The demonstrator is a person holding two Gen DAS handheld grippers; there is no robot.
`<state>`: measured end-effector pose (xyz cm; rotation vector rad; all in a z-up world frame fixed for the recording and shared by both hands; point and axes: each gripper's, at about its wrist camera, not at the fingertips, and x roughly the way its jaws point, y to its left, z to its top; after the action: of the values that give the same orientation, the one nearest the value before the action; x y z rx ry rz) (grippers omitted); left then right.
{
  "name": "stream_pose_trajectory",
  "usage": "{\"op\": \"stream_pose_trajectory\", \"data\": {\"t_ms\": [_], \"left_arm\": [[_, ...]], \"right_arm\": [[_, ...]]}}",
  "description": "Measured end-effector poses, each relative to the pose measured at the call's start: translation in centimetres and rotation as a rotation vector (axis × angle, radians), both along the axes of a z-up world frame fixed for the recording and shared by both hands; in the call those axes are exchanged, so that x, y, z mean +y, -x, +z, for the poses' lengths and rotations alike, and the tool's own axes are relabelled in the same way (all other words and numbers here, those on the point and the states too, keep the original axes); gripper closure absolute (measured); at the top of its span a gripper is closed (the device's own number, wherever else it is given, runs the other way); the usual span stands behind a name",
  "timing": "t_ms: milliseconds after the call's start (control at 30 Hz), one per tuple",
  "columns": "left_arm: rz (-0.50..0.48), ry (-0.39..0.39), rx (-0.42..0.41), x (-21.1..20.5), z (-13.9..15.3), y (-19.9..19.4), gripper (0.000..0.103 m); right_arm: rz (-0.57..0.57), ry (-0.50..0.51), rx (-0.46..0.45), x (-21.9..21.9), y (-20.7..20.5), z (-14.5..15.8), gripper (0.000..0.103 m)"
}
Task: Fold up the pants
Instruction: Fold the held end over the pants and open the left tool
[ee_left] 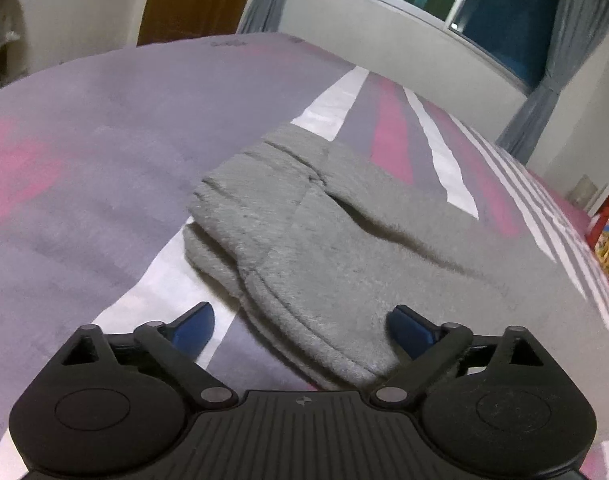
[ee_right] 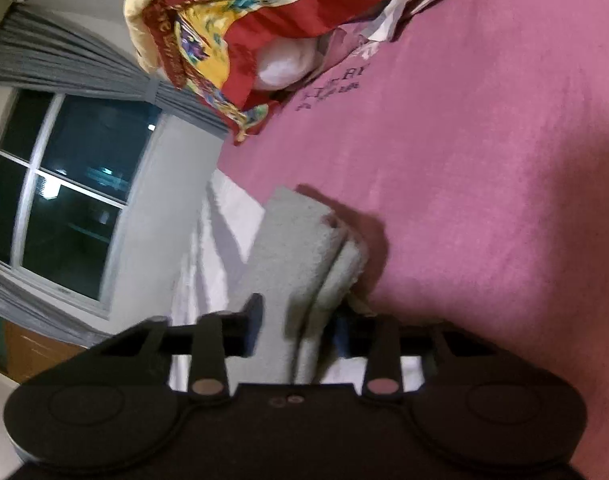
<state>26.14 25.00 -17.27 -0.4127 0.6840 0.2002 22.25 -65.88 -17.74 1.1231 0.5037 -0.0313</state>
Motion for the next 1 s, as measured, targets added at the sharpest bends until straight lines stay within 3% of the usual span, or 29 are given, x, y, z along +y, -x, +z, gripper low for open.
{"op": "stream_pose_trajectory", "data": {"t_ms": [33, 100, 167, 200, 267, 467, 633, 1000], "left_arm": [[-0.003, -0.012, 0.002, -0.1, 0.0, 0.3, 0.007], [-0.003, -0.020, 0.004, -0.1, 0.2, 0.3, 0.007], [-0.007, -0.024, 0.001, -0.1, 0.1, 0.3, 0.006], [-0.008, -0.026, -0.001, -0.1, 0.1, 0.3, 0.006], [-0.009, -0.030, -0.004, -0.2, 0.0, 0.2, 0.005], [-0.023, -0.039, -0.002, -0.4, -0.1, -0.2, 0.004], [-0.019, -0.101, 0.035, -1.2, 0.8, -0.5, 0.004], [-0.055, -0.126, 0.049, -0.8, 0.8, -0.7, 0.000]], "right_arm": [[0.001, 0.004, 0.014, -0.1, -0.1, -0.1, 0.090], [0.019, 0.076, 0.024, 0.3, -0.3, 0.8, 0.092], [0.050, 0.170, -0.080, 1.1, 0.4, 2.6, 0.092], [0.051, 0.218, -0.075, 1.2, 0.4, 2.6, 0.092], [0.057, 0.187, 0.066, 0.6, -0.8, 0.6, 0.095], [0.031, 0.203, 0.100, 1.4, -1.3, 1.6, 0.091], [0.032, 0.303, 0.144, 2.7, -2.3, 4.1, 0.090], [0.040, 0.414, 0.134, 6.6, -3.5, 8.7, 0.090]]}}
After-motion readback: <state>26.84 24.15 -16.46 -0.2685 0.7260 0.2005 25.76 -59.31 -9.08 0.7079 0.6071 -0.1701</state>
